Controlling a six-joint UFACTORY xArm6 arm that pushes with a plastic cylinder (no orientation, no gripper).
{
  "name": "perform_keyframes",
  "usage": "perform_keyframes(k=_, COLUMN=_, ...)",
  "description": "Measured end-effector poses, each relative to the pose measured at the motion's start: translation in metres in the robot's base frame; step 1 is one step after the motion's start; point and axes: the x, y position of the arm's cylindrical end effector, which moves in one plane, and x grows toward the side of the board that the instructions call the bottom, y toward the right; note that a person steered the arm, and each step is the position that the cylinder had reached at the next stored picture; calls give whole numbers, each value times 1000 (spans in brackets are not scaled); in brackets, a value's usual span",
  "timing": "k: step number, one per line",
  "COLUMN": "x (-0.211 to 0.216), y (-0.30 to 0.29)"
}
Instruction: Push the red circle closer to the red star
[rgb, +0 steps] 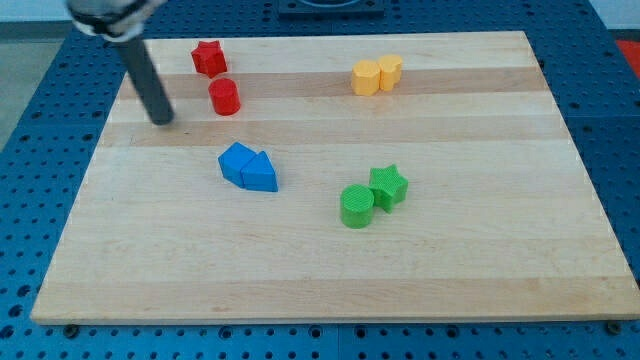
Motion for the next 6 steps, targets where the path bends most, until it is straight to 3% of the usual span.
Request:
perform_keyframes(k=3, x=-72, y=121)
perform_keyframes(k=6, x=-48, y=88)
